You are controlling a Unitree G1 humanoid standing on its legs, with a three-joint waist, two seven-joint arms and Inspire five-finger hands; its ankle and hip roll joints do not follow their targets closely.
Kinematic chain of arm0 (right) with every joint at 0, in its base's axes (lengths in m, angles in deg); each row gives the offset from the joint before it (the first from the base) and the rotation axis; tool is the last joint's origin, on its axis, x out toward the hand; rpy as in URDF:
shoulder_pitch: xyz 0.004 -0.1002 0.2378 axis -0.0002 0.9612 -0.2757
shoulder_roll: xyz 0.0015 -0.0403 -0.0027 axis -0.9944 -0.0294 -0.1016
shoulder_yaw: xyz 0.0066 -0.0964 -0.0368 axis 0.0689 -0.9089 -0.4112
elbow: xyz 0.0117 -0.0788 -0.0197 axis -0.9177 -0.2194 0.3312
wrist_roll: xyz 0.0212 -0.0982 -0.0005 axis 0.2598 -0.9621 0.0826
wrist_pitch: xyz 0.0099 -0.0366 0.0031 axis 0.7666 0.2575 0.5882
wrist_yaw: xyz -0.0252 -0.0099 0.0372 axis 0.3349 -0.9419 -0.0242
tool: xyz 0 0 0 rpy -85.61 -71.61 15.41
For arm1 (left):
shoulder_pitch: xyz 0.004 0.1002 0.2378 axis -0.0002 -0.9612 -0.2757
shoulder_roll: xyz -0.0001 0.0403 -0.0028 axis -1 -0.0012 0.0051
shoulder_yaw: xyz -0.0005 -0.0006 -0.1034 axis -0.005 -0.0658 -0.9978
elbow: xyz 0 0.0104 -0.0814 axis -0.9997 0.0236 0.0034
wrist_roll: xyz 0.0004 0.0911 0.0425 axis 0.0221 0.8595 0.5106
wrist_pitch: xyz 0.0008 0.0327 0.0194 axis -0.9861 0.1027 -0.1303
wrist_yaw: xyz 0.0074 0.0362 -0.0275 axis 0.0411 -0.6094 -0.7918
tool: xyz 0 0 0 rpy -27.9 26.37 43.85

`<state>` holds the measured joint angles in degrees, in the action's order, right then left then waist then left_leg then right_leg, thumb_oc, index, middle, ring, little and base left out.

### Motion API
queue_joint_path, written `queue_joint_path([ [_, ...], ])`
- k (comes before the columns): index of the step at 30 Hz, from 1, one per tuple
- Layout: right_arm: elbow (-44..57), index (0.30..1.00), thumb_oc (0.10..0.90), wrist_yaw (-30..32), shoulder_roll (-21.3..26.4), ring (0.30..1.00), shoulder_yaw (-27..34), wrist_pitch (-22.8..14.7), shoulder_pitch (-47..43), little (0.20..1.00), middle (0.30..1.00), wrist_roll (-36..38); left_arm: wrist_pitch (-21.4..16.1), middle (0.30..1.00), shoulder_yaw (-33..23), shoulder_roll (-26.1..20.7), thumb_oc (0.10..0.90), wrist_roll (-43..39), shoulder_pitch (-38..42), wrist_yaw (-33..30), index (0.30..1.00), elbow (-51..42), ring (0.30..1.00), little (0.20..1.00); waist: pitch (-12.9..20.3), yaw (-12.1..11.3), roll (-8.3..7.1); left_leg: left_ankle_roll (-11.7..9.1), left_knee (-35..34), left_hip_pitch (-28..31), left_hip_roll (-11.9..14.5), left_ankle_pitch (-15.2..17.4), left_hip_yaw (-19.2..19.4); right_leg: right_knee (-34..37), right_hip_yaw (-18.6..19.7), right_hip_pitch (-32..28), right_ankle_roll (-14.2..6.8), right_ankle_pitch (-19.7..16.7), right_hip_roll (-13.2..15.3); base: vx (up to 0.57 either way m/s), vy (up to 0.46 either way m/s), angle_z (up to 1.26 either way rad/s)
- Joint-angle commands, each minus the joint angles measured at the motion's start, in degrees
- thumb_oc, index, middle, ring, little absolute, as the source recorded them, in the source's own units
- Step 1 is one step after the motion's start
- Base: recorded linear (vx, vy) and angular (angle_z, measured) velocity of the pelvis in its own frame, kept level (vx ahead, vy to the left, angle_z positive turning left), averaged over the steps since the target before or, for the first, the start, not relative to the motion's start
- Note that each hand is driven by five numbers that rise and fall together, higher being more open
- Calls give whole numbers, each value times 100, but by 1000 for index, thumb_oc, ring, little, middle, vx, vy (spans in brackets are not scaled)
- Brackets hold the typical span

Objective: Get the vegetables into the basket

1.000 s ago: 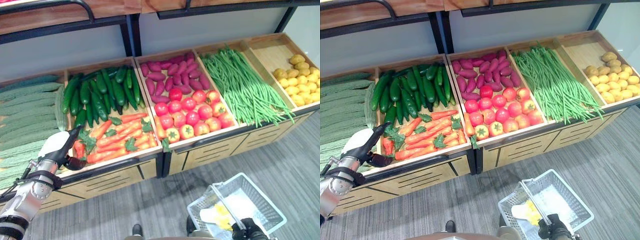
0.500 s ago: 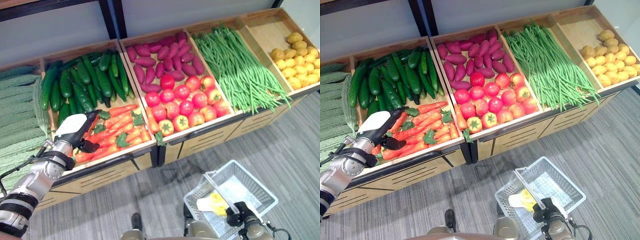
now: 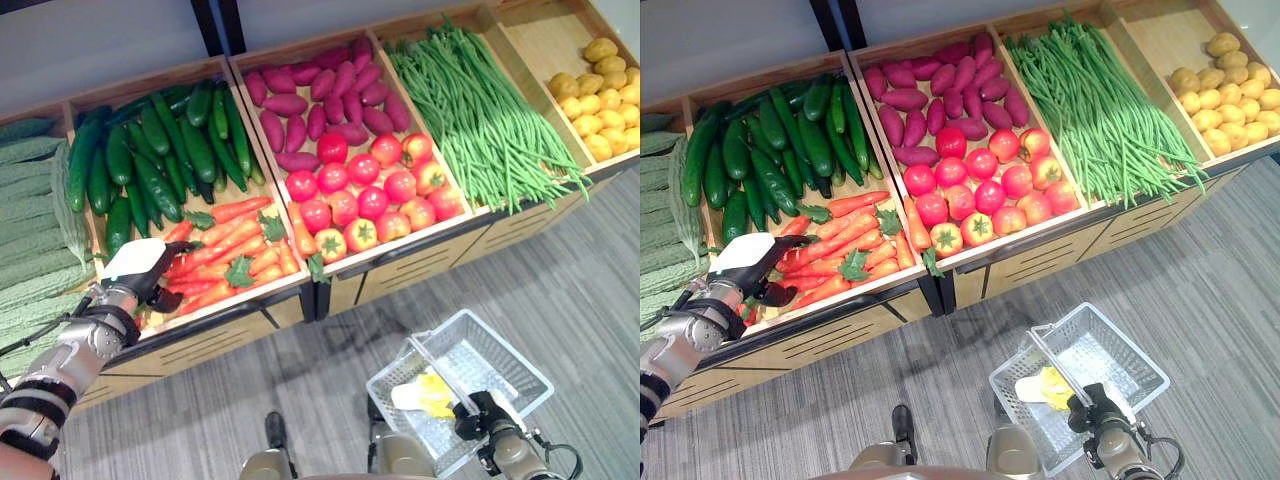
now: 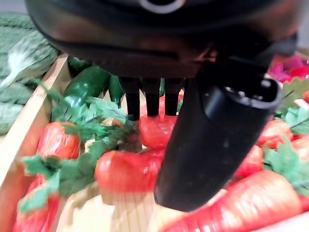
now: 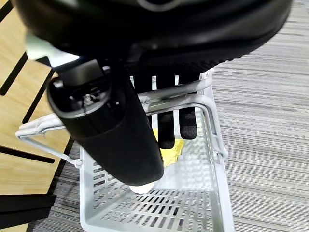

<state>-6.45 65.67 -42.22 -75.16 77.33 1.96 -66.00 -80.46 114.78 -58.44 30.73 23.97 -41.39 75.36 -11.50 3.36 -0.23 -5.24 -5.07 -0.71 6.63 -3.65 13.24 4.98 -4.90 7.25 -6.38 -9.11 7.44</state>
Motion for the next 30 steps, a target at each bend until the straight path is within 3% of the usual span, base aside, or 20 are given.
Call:
queue_joint_path([
  [1, 99, 300, 400, 122, 233, 300, -119, -134, -143, 300, 300, -19, 9, 404, -5, -111, 475, 148, 433, 48, 404, 163, 404, 404, 116, 143, -230, -92, 7, -203, 105, 22, -143, 2, 59, 68, -580, -45, 528, -17, 32, -7],
  [2, 126, 300, 400, 113, 223, 300, -153, -121, -158, 300, 300, -18, 27, 396, 80, -59, 469, 160, 559, 67, 396, 204, 396, 396, 107, 159, -247, -89, 7, -201, 101, 26, -124, 2, 82, 87, -583, -59, 528, -9, 25, -9],
  [3, 106, 300, 400, 119, 217, 300, -164, -105, -172, 300, 300, -11, 55, 432, 126, 22, 494, 161, 631, 60, 432, 240, 432, 432, 106, 168, -261, -88, 7, -200, 105, 28, -107, 2, 104, 109, -580, -71, 531, -1, 25, -11],
  [5, 20, 300, 400, 112, 198, 300, -159, -87, -168, 300, 300, -24, 76, 575, 121, 71, 596, 235, 625, 19, 575, 226, 575, 575, 124, 167, -269, -82, 7, -158, 102, 53, -82, 2, 127, 96, -580, -61, 528, 15, 18, -6],
  [8, 74, 300, 400, 123, 204, 300, -95, -89, -61, 300, 300, -44, 127, 596, -124, -54, 612, 351, 472, -170, 596, 32, 596, 596, 190, 150, -268, -87, 7, -82, 103, 86, -71, 2, 128, 20, -582, -18, 528, 24, 5, -7],
  [10, 76, 300, 400, 138, 199, 300, -72, -93, -26, 300, 300, -38, 113, 500, -328, -178, 543, 322, 413, -294, 500, -183, 500, 500, 217, 133, -268, -88, 7, -44, 102, 92, -87, 2, 114, -39, -582, 2, 528, 29, -22, -3],
  [11, 61, 300, 400, 157, 179, 300, -22, -96, 24, 300, 300, -38, 112, 300, -558, -357, 400, 286, 315, -414, 300, -475, 300, 300, 263, 93, -263, -90, 7, 4, 102, 105, -113, 2, 77, -120, -581, 31, 530, 31, -35, 1],
  [13, 46, 300, 400, 156, 172, 300, 76, -83, 107, 300, 300, -24, -38, 300, -1029, -698, 400, 105, -6, -508, 300, -1215, 300, 300, 375, 16, -240, -98, 7, 100, 102, 140, -167, 2, 2, -268, -587, 93, 538, 54, -37, 14],
  [17, 46, 300, 400, 128, 112, 300, 132, -95, 196, 300, 300, -22, -196, 300, -1598, -754, 400, -67, -611, -606, 300, -1781, 300, 300, 480, -28, -234, -104, 7, 191, 105, 175, -191, 2, -48, -392, -584, 143, 546, 35, -13, 12],
  [21, -13, 300, 400, 106, -23, 300, 258, -84, 296, 300, 300, -14, -368, 300, -2410, -273, 400, -416, -1532, -634, 300, -2680, 300, 300, 565, -95, -242, -93, 7, 280, 85, 211, -232, 2, -96, -527, -560, 200, 559, 15, -5, 4],
  [25, 0, 300, 400, 109, -104, 300, 312, -75, 395, 300, 300, -2, -535, 300, -2825, 378, 400, -967, -2010, -684, 300, -3231, 300, 300, 608, -104, -270, -80, 7, 347, 75, 237, -242, 2, -109, -611, -536, 239, 571, 13, -2, 6],
  [30, -86, 300, 400, 107, -112, 300, 389, -66, 449, 300, 300, -4, -560, 300, -2825, 356, 400, -875, -2243, -486, 300, -3624, 300, 300, 653, -104, -276, -44, 7, 449, 43, 294, -211, 2, -112, -702, -549, 259, 589, 14, 4, 0],
])
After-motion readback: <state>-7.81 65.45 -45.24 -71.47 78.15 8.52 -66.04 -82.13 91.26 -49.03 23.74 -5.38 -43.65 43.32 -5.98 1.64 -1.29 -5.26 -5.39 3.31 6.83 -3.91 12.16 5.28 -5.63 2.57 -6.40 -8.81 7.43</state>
